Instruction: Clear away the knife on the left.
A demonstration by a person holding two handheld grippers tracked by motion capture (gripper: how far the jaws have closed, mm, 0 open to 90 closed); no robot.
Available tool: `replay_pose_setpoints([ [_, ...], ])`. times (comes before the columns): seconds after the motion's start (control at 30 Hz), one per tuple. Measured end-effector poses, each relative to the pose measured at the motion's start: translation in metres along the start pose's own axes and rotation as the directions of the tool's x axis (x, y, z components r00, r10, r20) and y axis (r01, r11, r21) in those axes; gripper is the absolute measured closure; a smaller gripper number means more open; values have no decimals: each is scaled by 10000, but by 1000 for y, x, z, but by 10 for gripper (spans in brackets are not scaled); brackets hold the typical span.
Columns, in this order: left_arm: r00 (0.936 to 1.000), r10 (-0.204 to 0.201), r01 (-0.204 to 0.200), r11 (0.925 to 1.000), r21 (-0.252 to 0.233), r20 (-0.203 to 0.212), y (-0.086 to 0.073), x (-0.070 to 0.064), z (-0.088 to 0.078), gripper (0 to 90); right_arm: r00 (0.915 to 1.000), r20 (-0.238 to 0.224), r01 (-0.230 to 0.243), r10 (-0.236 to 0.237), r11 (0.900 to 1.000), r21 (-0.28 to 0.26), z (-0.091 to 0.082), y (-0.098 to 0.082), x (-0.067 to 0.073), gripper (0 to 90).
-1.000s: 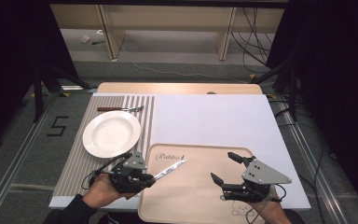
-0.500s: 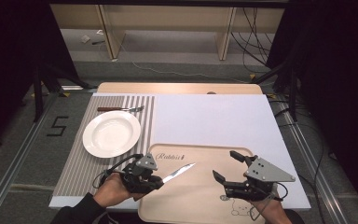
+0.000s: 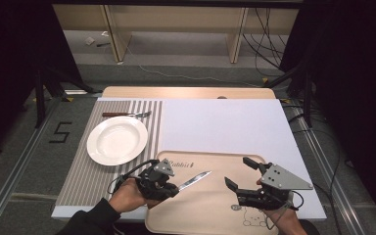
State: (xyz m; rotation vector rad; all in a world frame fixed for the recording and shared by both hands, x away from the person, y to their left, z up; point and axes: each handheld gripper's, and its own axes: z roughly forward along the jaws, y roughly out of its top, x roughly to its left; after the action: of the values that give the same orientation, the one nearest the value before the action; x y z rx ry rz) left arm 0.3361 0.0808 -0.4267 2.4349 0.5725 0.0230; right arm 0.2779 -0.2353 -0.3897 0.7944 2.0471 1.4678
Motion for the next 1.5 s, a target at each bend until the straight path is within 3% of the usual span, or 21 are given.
replay_pose_setpoints([
  [0.23, 9996, -254, 252, 9995, 177, 137, 7, -1, 12, 771, 10000, -12, -7, 7, 10000, 2, 0, 0, 0, 204],
  [0.37, 9998, -144, 138, 9993, 340, 157, 9, -1, 19, 771, 10000, -25, 6, -6, 10000, 6, 0, 0, 0, 204],
  [0.4, 9992, -358, 351, 9987, 359, 191, 9, -3, 21, 771, 10000, -20, 9, -9, 10000, -2, 0, 0, 0, 204],
  [0.5, 9993, -325, 316, 9984, 474, 189, 10, -2, 25, 771, 10000, -21, 9, -9, 10000, 1, 0, 0, 0, 204],
  [0.63, 9979, -617, 604, 9966, 564, 214, 10, -3, 31, 770, 10000, -23, 9, -9, 10000, 1, 0, 0, 0, 204],
  [0.7, 9990, -417, 403, 9965, 729, 174, 10, 0, 34, 771, 10000, -23, 11, -11, 10000, 3, 0, 0, 0, 204],
  [0.97, 9973, -733, 727, 9916, 1067, 8, 6, 2, 44, 770, 10000, -26, 10, -10, 10000, 0, 0, 0, 0, 204],
  [1.07, 9989, -472, 474, 9906, 1285, -43, 4, 5, 48, 770, 10000, -30, 17, -17, 10000, -7, -1, 0, 1, 204],
  [1.1, 9930, -1177, 1183, 9846, 1291, -127, 3, 0, 49, 769, 10000, -30, 17, -17, 10000, -9, -1, 0, 0, 204],
  [1.13, 9972, -754, 748, 9888, 1293, 2, 3, 3, 49, 769, 10000, -33, 15, -15, 10000, -7, -1, 0, 0, 204],
  [1.27, 9971, -732, 702, 9910, 1142, 227, 2, 6, 49, 760, 10000, -38, 16, -16, 10000, -10, 0, 0, 0, 204],
  [1.47, 9965, -728, 705, 9960, 541, 418, 3, 5, 42, 565, 10000, -32, 13, -13, 10000, -12, -1, 0, 0, 204],
  [1.5, 9983, -488, 475, 9981, 387, 316, 4, 6, 40, 515, 10000, -38, 18, -18, 10000, -14, -1, 0, 0, 204],
])
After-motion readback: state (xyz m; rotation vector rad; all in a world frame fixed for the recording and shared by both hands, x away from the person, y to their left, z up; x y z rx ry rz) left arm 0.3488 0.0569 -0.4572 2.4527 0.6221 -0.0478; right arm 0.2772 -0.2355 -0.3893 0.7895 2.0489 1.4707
